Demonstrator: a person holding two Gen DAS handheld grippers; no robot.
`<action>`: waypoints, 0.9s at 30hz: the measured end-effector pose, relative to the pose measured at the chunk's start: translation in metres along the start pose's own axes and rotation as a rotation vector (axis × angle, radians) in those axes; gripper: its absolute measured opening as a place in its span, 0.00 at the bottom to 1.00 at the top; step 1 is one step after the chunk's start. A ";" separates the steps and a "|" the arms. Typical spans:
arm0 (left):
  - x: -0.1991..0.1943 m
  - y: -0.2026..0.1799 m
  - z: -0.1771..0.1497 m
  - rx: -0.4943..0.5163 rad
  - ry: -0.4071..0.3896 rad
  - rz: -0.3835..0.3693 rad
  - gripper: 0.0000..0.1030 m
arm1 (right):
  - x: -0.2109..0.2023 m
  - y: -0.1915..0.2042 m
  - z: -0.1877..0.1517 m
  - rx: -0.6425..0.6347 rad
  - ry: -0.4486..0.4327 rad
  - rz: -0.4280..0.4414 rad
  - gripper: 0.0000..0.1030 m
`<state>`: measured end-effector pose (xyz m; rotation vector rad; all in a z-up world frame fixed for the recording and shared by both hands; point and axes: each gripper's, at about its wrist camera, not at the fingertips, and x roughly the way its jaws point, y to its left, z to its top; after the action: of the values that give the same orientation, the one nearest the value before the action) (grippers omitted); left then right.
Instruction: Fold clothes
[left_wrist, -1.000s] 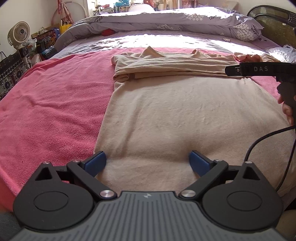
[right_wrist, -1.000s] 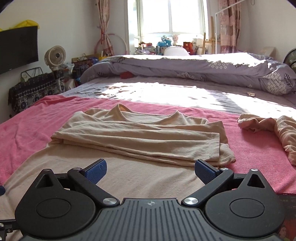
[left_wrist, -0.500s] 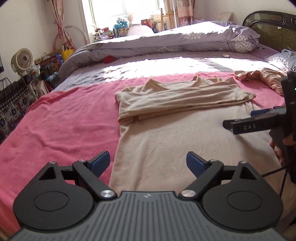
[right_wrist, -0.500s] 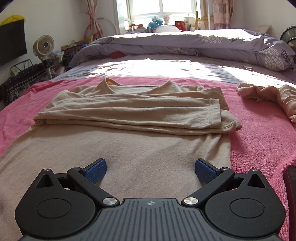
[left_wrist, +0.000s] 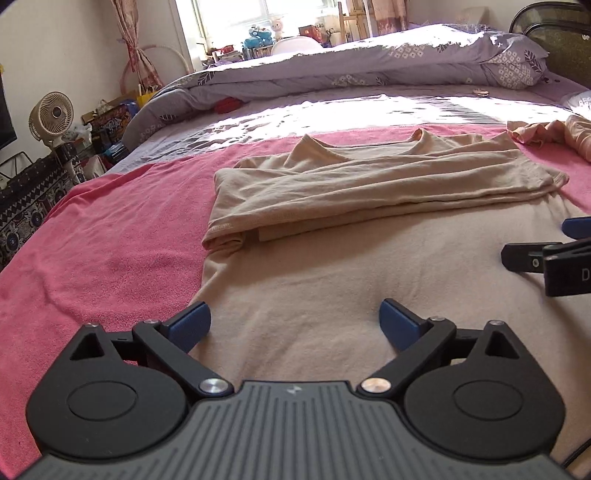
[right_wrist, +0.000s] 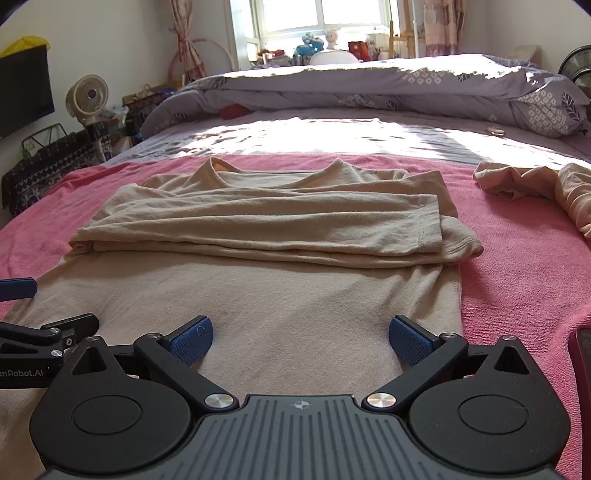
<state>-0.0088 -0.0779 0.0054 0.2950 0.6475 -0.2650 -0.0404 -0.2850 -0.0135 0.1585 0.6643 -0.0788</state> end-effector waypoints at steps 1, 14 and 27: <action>-0.001 0.004 -0.001 -0.025 0.002 -0.016 0.96 | 0.000 0.000 0.000 0.000 0.000 0.000 1.00; -0.001 0.011 -0.003 -0.058 0.015 -0.035 0.99 | 0.001 -0.001 0.000 0.005 -0.001 0.004 1.00; -0.025 0.027 -0.026 -0.017 -0.005 -0.041 0.99 | 0.001 -0.002 0.000 0.008 -0.003 0.006 1.00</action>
<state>-0.0337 -0.0398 0.0062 0.2649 0.6509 -0.2991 -0.0399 -0.2870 -0.0143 0.1682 0.6602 -0.0756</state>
